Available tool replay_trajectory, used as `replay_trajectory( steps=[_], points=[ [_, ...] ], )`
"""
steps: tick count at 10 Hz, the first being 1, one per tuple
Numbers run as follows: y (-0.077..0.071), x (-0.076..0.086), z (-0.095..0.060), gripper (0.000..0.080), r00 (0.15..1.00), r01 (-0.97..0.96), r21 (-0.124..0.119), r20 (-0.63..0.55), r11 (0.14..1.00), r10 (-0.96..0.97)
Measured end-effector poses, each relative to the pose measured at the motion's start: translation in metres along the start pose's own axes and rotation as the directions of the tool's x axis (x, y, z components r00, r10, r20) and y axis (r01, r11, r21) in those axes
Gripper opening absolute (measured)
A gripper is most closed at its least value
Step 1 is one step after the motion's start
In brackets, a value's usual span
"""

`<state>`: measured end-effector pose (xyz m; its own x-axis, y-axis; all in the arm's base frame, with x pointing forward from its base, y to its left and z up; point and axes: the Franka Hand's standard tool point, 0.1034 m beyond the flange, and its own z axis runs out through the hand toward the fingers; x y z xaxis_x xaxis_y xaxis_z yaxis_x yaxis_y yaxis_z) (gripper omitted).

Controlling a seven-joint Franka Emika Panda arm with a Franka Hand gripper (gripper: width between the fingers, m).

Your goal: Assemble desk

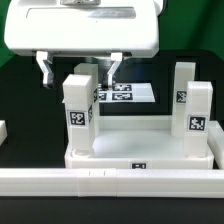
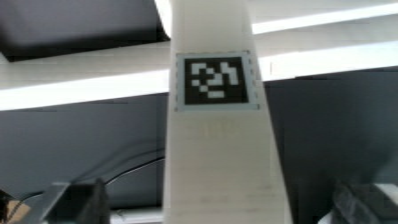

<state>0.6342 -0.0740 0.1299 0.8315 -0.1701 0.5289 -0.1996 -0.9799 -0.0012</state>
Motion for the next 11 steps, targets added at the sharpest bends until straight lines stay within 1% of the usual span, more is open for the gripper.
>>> replay_trajectory(
  steps=[1, 2, 4, 5, 6, 7, 8, 9, 11],
  points=[
    [0.001, 0.002, -0.001, 0.0644, 1.000, -0.001, 0.000, -0.003, 1.000, 0.001],
    [0.001, 0.003, -0.002, 0.0644, 1.000, -0.003, 0.002, 0.002, 1.000, 0.003],
    [0.000, 0.010, -0.011, 0.0648, 1.000, -0.011, 0.019, 0.024, 1.000, 0.011],
    [-0.002, 0.018, -0.017, 0.0648, 0.999, -0.016, 0.033, 0.037, 0.999, 0.015],
    [-0.003, 0.023, -0.018, 0.0648, 0.999, -0.018, 0.037, 0.036, 0.999, 0.017],
    [-0.003, 0.020, -0.016, 0.0648, 0.999, -0.018, 0.035, 0.041, 0.999, 0.016],
    [-0.004, 0.016, -0.015, 0.0648, 0.998, -0.010, 0.043, 0.066, 0.999, 0.007],
    [-0.003, 0.017, -0.014, 0.0648, 0.998, -0.011, 0.041, 0.063, 0.999, 0.008],
    [0.002, 0.012, -0.008, 0.0648, 0.998, -0.011, 0.033, 0.069, 0.999, 0.009]
  ],
)
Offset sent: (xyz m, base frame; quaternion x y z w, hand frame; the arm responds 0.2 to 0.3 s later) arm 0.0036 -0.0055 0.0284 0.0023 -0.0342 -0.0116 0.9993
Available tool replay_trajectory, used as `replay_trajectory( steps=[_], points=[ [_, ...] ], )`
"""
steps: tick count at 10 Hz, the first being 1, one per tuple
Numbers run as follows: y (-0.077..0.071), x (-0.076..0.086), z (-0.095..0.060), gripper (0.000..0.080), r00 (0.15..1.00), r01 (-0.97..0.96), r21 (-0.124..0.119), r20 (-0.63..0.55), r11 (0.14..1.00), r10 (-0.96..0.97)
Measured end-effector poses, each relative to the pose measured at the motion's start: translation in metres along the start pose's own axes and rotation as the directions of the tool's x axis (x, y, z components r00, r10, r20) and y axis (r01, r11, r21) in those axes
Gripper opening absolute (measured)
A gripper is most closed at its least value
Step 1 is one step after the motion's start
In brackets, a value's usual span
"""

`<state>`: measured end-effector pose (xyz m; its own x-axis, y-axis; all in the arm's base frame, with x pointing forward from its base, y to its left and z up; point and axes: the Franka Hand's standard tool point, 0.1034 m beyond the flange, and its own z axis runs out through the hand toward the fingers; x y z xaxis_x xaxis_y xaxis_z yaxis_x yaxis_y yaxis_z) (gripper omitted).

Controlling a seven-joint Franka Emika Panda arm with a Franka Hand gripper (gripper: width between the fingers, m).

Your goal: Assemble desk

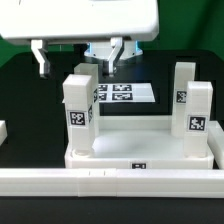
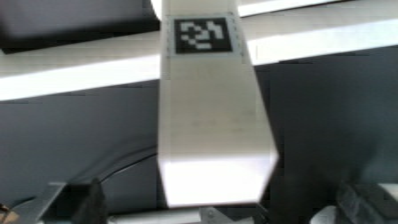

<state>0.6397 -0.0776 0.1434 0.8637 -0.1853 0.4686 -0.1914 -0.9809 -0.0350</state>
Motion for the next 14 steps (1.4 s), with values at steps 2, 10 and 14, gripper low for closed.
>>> replay_trajectory(
  steps=[2, 10, 14],
  points=[
    [0.008, -0.002, 0.003, 0.0648, 1.000, -0.002, -0.007, 0.005, 1.000, 0.002],
    [-0.004, -0.018, 0.004, 0.0648, 0.963, -0.046, 0.068, 0.269, 0.997, 0.026],
    [-0.006, -0.021, 0.004, 0.0648, 0.883, -0.053, 0.098, 0.470, 0.994, 0.001]
  ],
)
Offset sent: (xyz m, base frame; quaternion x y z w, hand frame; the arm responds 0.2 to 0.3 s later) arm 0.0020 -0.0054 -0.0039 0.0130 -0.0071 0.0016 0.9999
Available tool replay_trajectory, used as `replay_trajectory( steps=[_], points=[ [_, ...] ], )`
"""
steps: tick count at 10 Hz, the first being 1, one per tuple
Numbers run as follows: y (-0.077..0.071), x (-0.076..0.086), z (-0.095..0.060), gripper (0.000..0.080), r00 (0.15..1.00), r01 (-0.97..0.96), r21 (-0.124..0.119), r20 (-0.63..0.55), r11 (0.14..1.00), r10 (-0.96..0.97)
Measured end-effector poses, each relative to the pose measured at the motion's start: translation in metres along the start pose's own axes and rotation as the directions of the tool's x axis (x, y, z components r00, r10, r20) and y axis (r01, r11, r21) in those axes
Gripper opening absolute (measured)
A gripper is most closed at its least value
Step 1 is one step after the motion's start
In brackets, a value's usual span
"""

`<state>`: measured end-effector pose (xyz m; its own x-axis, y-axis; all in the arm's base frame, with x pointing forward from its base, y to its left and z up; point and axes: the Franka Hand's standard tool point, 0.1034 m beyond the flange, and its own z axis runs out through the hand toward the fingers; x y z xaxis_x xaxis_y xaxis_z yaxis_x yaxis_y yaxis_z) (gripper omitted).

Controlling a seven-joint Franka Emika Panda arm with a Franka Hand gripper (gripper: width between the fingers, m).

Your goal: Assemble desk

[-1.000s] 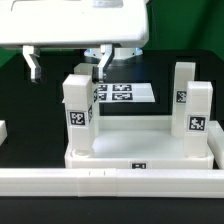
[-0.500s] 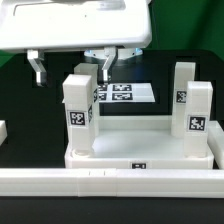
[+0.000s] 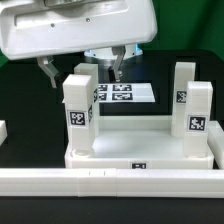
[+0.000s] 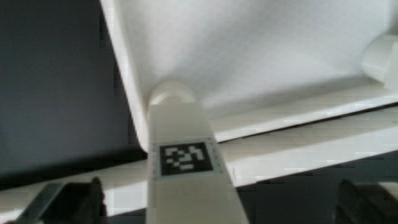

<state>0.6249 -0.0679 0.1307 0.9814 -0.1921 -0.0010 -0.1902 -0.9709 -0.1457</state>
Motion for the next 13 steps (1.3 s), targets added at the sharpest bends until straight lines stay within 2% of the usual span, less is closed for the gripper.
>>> replay_trajectory(
  steps=[2, 3, 4, 8, 10, 13],
  points=[
    [-0.001, 0.008, -0.002, 0.0648, 1.000, 0.019, -0.082, -0.007, 0.996, -0.019],
    [-0.005, 0.014, -0.006, 0.0648, 0.999, 0.032, -0.095, -0.020, 0.995, -0.035],
    [-0.007, 0.015, -0.006, 0.0648, 0.999, 0.038, -0.096, -0.026, 0.995, -0.041],
    [0.006, 0.013, 0.003, 0.0645, 0.997, 0.070, -0.101, -0.024, 0.992, -0.072],
    [0.008, 0.013, 0.004, 0.0299, 0.997, 0.075, -0.102, -0.024, 0.992, -0.078],
    [0.008, 0.013, 0.005, 0.0288, 0.998, 0.052, -0.102, -0.026, 0.993, -0.055]
  ],
)
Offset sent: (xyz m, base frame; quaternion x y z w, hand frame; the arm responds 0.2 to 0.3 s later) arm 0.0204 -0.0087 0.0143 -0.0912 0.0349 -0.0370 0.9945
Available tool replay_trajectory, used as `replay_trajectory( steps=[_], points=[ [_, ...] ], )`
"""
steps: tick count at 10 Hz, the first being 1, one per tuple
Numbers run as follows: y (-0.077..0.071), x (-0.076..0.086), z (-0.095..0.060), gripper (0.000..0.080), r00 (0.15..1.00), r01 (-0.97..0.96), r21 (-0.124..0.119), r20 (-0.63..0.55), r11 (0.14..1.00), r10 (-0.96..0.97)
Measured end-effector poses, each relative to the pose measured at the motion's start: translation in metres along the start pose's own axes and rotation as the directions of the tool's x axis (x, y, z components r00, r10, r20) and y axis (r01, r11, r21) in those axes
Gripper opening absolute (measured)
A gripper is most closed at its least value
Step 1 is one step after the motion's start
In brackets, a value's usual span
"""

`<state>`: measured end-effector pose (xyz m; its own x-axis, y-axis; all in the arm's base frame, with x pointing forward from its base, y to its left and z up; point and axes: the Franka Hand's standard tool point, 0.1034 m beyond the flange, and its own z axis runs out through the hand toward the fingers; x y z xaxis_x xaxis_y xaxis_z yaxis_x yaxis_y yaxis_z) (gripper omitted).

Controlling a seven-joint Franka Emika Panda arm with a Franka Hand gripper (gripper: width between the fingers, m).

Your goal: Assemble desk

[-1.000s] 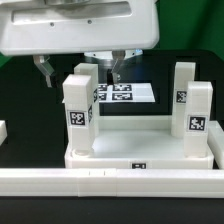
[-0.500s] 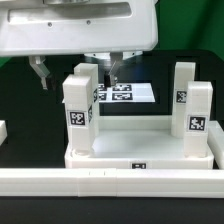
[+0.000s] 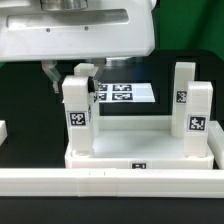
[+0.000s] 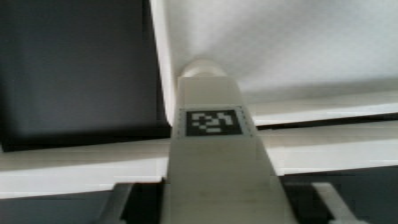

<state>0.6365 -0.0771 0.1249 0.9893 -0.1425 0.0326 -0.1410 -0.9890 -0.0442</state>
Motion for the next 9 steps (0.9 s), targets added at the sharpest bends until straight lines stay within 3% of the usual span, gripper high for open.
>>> replay_trajectory(
  steps=[4, 6, 9],
  points=[
    [-0.0021, -0.0003, 0.0003, 0.0288, 0.983, -0.186, 0.002, 0.001, 0.983, 0.186],
    [-0.0026, -0.0012, 0.0000, 0.0288, 0.915, -0.403, 0.005, -0.021, 0.915, 0.403],
    [-0.0065, 0.0011, -0.0004, 0.0289, 0.738, -0.672, 0.040, -0.046, 0.740, 0.673]
  ],
)
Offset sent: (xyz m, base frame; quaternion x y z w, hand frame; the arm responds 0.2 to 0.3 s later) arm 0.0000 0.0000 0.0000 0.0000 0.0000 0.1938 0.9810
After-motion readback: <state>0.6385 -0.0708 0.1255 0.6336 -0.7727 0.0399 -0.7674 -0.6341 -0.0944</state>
